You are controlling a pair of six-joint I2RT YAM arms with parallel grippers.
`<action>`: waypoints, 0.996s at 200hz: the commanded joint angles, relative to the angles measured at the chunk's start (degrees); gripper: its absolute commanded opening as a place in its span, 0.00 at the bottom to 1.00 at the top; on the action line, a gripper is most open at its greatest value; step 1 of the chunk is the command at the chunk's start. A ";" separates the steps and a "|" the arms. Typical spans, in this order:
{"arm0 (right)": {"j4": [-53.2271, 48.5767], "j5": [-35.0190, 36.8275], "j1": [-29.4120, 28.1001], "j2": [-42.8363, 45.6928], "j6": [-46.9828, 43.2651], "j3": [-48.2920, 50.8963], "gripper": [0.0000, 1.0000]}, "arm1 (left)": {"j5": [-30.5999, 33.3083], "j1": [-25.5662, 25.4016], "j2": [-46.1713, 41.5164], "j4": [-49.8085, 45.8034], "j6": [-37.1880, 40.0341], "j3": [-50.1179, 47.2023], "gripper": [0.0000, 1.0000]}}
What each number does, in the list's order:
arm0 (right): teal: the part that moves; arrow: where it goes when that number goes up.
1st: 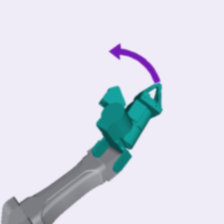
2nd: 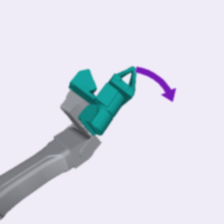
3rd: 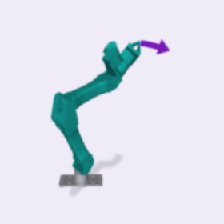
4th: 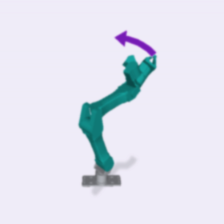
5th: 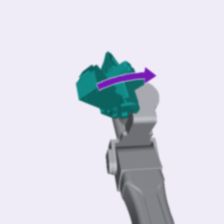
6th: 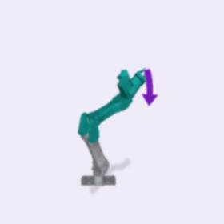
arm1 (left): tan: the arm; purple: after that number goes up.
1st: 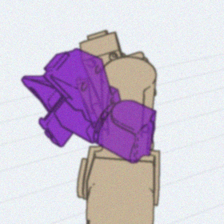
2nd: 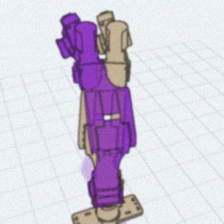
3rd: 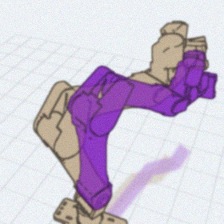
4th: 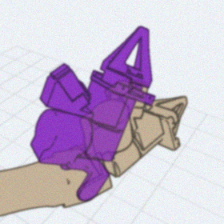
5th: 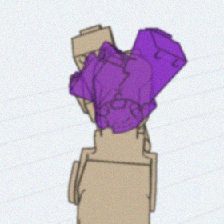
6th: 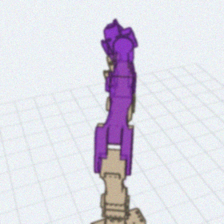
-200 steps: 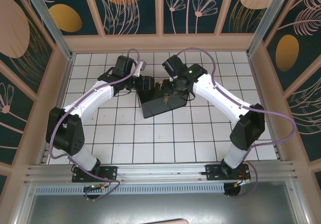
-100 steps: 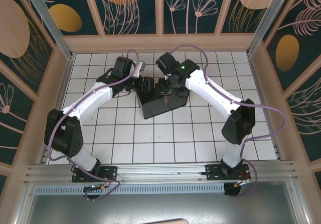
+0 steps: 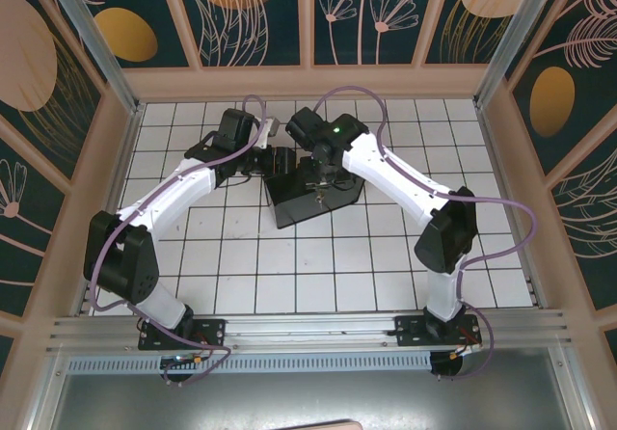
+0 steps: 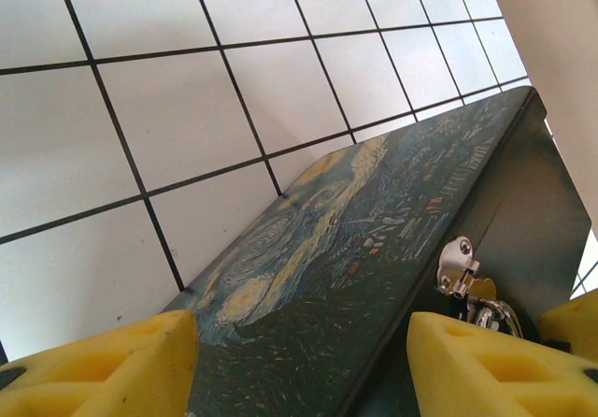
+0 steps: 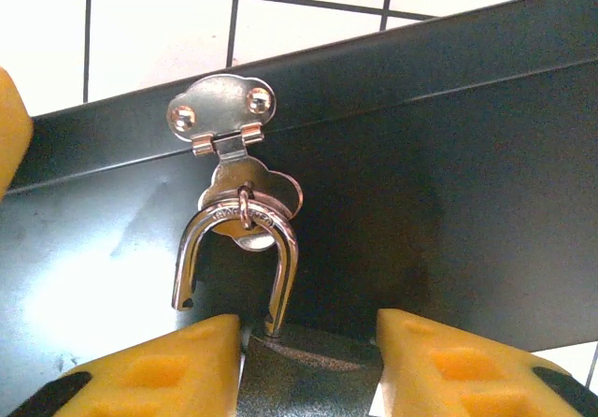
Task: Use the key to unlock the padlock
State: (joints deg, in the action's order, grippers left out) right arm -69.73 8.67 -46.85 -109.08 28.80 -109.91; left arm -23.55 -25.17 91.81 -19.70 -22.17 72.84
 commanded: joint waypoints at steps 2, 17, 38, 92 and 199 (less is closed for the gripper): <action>-4.35 0.13 -0.70 -2.01 1.61 0.50 0.40 | 0.35 -0.16 -1.81 0.68 -1.33 -0.52 0.61; -4.40 1.24 -0.36 -2.44 1.45 -0.13 0.32 | -0.27 -0.14 -1.15 0.90 -1.67 -0.36 0.60; -3.68 0.83 0.90 -3.01 1.09 -3.04 0.27 | -2.43 -0.14 -1.22 1.16 -1.64 -0.53 0.60; -1.41 -4.15 5.78 -2.02 1.09 -4.00 0.24 | -12.72 -2.60 -5.64 3.03 -4.87 -5.51 0.59; -3.47 -6.81 9.80 -5.58 1.69 -11.12 0.22 | -13.07 -6.78 -7.30 7.19 -10.58 -7.92 0.59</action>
State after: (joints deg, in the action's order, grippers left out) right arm -73.91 1.61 -37.47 -114.06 29.10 -121.08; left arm -37.63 -31.99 85.10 -12.21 -33.32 64.14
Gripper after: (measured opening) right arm 0.258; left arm 0.590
